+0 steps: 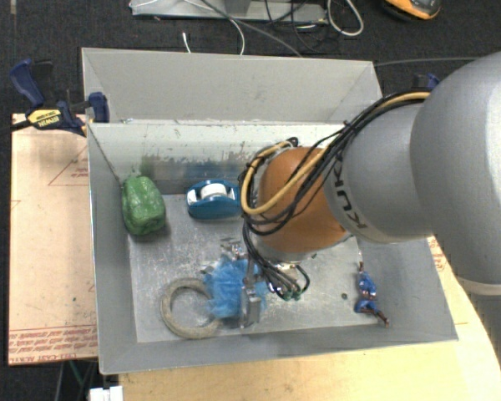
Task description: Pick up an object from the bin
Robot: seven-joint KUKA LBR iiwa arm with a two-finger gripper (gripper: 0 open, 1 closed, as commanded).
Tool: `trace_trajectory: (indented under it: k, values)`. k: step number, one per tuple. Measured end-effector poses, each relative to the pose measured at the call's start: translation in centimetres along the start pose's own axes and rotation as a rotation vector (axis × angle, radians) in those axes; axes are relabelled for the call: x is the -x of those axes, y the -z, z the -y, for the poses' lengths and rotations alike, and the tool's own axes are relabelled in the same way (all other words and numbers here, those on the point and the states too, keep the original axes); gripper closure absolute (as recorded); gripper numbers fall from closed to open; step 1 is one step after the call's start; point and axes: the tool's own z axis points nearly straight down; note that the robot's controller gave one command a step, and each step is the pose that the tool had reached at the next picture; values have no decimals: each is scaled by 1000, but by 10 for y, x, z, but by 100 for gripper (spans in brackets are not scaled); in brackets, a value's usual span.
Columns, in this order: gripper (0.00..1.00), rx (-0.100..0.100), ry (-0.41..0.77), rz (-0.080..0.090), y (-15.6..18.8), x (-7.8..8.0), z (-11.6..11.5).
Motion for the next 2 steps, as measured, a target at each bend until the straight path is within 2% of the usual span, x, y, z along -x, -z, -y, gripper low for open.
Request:
trace_trajectory:
  k: [1, 2]
  values:
    - [100, -1, 33, 15, -10, 23, -18]
    - [100, -1, 32, 15, -10, 23, -18]
